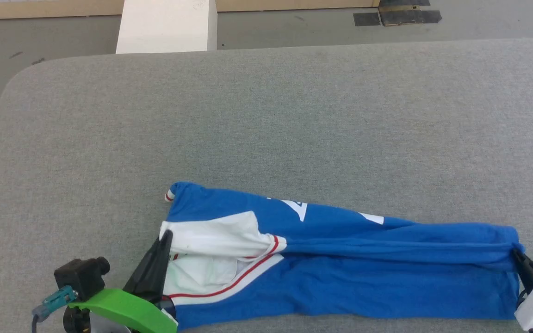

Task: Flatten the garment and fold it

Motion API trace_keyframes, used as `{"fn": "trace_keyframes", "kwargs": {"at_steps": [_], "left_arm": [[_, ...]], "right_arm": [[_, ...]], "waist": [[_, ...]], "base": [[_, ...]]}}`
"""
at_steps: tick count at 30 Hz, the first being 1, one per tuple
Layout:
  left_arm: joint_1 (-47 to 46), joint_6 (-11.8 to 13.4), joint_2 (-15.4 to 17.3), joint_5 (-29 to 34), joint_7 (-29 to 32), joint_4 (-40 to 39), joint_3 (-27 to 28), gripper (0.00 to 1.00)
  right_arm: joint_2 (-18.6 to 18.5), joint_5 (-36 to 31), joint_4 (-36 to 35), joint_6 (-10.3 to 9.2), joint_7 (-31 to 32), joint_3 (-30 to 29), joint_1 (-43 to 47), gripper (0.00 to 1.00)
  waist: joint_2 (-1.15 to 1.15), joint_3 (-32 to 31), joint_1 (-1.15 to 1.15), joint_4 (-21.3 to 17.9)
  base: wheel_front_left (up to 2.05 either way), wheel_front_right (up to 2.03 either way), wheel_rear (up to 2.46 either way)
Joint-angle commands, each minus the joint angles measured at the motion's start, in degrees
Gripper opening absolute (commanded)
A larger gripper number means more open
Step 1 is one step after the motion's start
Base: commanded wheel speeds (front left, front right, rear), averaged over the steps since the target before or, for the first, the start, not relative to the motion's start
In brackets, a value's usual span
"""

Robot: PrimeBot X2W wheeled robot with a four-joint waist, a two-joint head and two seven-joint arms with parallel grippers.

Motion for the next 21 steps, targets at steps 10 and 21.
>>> {"fn": "trace_keyframes", "kwargs": {"at_steps": [10, 21], "left_arm": [[-6.2, 2.3, -0.3, 1.6, 3.7, 12.2, -2.0, 0.02], [-6.9, 4.4, -1.6, 0.5, 1.6, 12.4, 0.0, 1.00]], "right_arm": [[0.8, -2.8, 4.9, -0.09, -0.2, 1.6, -3.1, 0.00], [-0.3, -1.0, 6.3, -0.09, 2.2, 3.2, -3.4, 1.00]], "waist": [[0.50, 0.8, 0.00, -0.1], [0.50, -0.4, 0.00, -1.0]], "base": [[0.00, 0.00, 0.00], [0.00, 0.00, 0.00]]}}
